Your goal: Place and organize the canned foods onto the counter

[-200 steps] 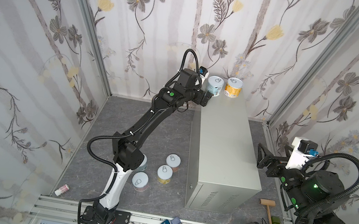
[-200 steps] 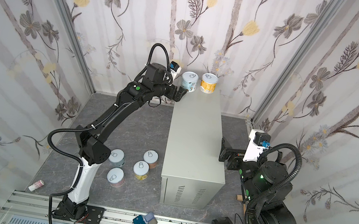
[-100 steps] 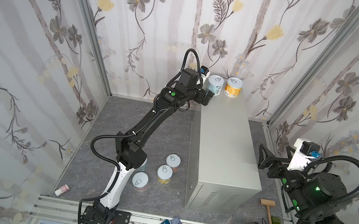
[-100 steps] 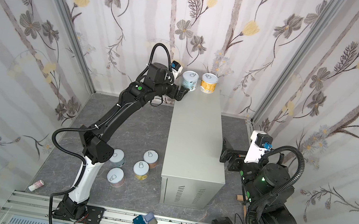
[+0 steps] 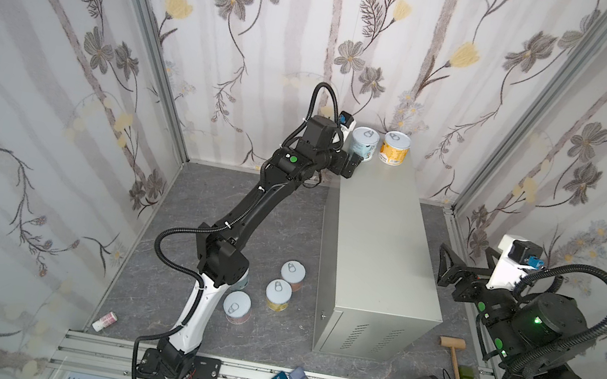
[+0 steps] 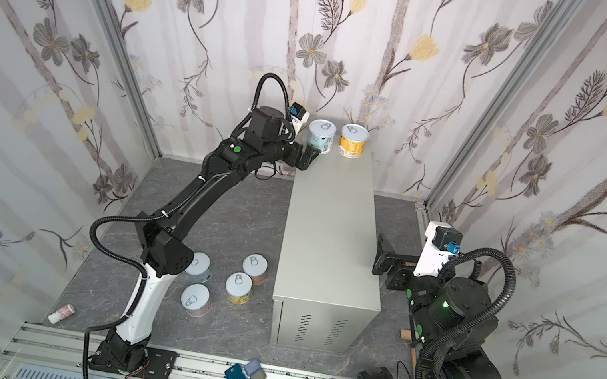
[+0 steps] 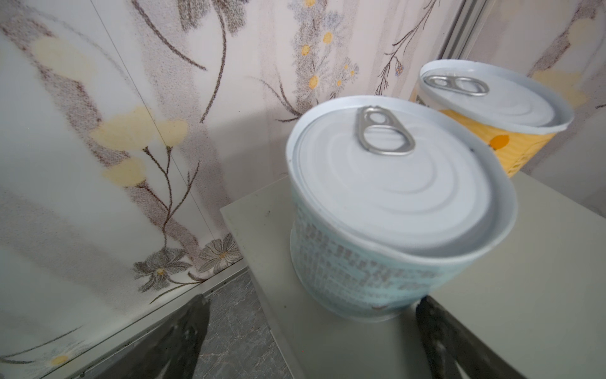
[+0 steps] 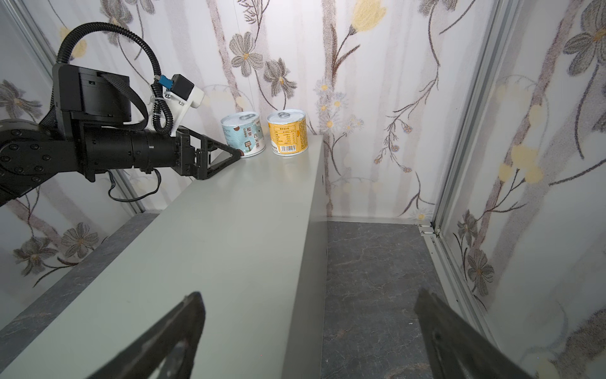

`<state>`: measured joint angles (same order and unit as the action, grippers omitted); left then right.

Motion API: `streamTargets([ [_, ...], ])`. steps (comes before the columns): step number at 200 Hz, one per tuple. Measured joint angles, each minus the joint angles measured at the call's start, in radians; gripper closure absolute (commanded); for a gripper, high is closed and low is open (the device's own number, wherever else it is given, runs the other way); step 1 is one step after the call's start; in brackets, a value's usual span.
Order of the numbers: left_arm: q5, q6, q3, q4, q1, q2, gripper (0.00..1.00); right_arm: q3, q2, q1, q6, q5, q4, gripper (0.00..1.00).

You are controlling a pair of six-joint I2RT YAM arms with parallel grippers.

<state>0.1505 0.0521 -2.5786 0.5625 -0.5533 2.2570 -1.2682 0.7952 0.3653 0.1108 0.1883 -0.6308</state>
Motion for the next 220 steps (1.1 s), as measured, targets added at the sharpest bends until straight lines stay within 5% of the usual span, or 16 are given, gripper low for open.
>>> streamTargets([
  [132, 0.042, 0.001, 0.005, 0.04, 0.001, -0.027, 0.0, 0.003, 0.006, 0.0, -0.016, -0.058, 0.003, 0.0],
  [220, 0.024, -0.022, 0.634, -0.013, -0.002, -0.537, 0.0, -0.003, 0.07, 0.001, -0.026, -0.121, 0.023, 0.0],
])
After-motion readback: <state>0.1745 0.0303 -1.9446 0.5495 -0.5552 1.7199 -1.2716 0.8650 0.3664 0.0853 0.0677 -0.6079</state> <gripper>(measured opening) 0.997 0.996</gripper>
